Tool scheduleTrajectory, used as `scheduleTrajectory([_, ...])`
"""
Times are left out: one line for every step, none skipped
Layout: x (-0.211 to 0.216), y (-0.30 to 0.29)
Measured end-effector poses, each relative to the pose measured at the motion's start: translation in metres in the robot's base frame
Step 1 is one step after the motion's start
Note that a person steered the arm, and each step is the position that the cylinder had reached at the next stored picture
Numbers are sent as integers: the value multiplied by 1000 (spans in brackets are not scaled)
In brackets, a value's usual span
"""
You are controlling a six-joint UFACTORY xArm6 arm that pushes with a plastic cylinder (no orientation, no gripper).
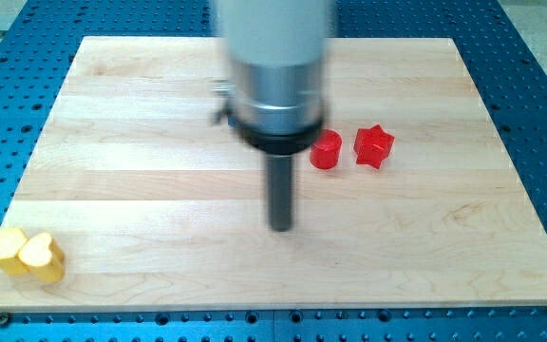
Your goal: Slide the red star top left of the board
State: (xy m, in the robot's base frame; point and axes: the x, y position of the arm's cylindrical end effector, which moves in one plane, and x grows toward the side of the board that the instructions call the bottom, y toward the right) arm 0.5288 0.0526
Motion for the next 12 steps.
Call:
scheduleTrajectory([-49,112])
scheduleTrajectory([-83,110])
scheduleTrajectory([-84,36])
scheduleTrajectory([-88,100])
scheduleTrajectory([-113,57])
scheduleTrajectory([-104,-41])
scheduleTrajectory([-98,-118])
scheduleTrajectory([-97,-82])
scheduleTrajectory([-123,-155])
scheduleTrajectory([-161,-229])
scheduleTrajectory([-95,-194])
scheduleTrajectory([-136,-188])
